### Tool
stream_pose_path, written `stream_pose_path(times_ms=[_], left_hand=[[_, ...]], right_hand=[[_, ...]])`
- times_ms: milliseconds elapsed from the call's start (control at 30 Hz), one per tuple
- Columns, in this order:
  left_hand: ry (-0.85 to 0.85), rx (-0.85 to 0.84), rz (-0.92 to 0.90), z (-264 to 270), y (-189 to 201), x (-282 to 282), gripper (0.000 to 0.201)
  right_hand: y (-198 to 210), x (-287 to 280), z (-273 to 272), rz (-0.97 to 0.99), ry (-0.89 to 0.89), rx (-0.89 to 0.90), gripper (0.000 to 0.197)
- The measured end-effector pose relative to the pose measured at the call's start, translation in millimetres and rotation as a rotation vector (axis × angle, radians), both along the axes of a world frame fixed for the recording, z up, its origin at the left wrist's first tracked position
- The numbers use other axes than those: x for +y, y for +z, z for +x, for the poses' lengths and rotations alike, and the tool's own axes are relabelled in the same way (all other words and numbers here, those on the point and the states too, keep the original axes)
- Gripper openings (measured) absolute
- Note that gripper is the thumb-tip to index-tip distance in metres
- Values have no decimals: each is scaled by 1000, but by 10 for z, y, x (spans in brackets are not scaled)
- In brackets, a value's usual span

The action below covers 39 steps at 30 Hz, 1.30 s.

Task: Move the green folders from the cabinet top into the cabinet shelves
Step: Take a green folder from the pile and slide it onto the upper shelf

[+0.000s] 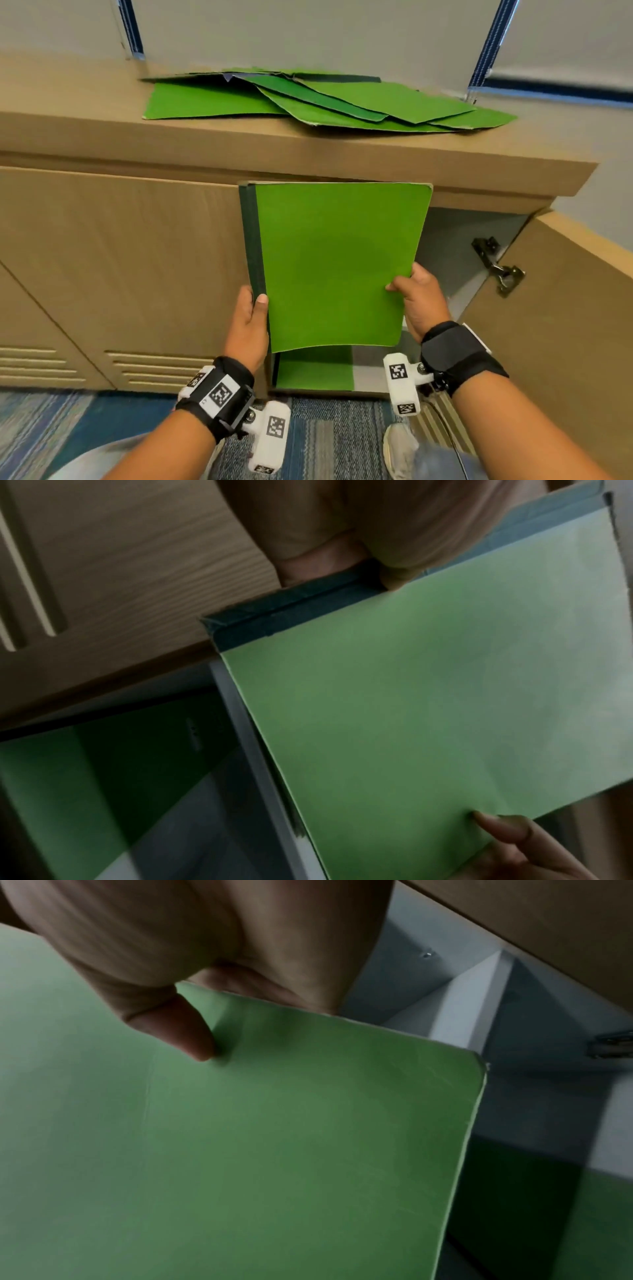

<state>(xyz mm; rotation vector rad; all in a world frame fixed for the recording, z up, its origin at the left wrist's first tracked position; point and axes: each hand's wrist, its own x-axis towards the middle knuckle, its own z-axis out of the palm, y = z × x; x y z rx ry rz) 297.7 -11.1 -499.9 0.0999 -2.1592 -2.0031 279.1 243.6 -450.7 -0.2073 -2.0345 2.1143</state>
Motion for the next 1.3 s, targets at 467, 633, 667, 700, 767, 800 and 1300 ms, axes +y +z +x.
stream_pose_path(times_ms=[467,633,667,700,767,800,1300], left_hand=[[-106,-93,-282,-700,-578,332,73],[-494,136,-1245,-542,-553,361,107],[-591,130,-1358,-532,-589,361,105],[-647,107,-1421,-535,-630,355,101],[-655,74,-1473,-576,-710,326,88],[-630,72,-1483,-597,-711,318,82],[-475,31,-1421,-768,-636,325,83]], right_hand=[[-985,464,-701,66,-178,-117,50],[-1072,565,-830,141,-219,-184,40],[-1104,554,-838,181,-184,-193,38],[-1096,519,-829,222,-152,-208,37],[-1151,489,-855,269,-59,-233,42],[-1129,447,-857,273,-15,-238,44],[-993,207,-741,1212,433,-472,130]])
